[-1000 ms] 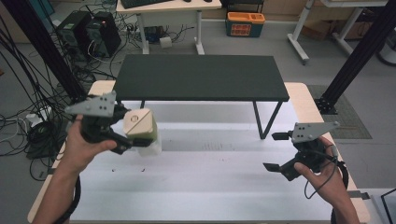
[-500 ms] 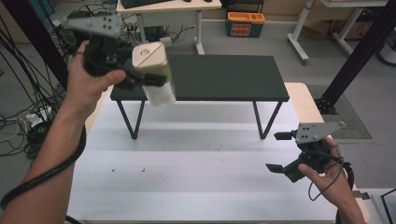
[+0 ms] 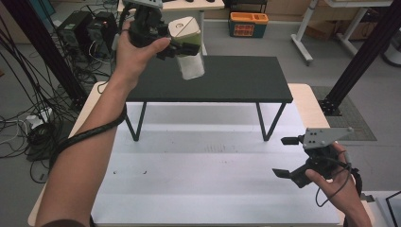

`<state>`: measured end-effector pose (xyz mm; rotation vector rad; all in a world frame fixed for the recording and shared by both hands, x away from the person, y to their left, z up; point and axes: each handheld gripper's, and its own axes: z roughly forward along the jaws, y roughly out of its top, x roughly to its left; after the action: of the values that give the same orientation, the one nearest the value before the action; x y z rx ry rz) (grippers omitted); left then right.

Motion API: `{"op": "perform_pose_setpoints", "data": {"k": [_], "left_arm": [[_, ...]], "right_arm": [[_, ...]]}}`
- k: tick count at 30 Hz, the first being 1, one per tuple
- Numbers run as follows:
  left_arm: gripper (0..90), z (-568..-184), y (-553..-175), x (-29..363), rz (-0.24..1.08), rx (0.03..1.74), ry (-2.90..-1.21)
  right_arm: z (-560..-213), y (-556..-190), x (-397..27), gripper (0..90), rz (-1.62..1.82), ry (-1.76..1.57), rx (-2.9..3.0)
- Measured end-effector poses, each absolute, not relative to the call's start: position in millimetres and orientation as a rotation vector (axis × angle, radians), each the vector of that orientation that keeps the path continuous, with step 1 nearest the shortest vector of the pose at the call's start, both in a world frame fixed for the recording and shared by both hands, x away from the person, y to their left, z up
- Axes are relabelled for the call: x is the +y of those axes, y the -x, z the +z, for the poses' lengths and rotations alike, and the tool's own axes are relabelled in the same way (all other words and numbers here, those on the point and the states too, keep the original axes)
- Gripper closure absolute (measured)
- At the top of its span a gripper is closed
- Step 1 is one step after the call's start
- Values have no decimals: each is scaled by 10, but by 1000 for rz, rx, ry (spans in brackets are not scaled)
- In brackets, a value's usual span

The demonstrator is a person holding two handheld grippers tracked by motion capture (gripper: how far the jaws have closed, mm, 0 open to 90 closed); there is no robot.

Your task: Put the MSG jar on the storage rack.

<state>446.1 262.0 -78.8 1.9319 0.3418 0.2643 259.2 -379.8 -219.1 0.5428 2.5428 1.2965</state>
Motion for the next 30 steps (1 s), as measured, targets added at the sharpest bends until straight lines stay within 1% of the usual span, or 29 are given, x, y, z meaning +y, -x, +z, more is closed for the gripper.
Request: {"op": "perform_pose_setpoints", "data": {"k": [3, 11, 15, 20, 30], "left_arm": [[289, -831, -4549, 2545, 268, 373, -1967], [289, -1021, -4721, 2476, 265, 432, -1983], [289, -1088, -4813, 2464, 231, 437, -1985], [289, -1137, -4843, 2428, 232, 442, -1993], [285, -1099, -4825, 2356, 248, 452, -2015]], "right_arm": [[-2194, -2608, -3806, 29, 1294, -541, 2544], [-2189, -2646, -3823, 29, 1305, -527, 2533], [-2185, -2641, -3837, 29, 1302, -534, 2530], [-2212, -2634, -3867, 29, 1314, -540, 2523], [-2211, -2619, -3839, 31, 1300, -537, 2536]]}}
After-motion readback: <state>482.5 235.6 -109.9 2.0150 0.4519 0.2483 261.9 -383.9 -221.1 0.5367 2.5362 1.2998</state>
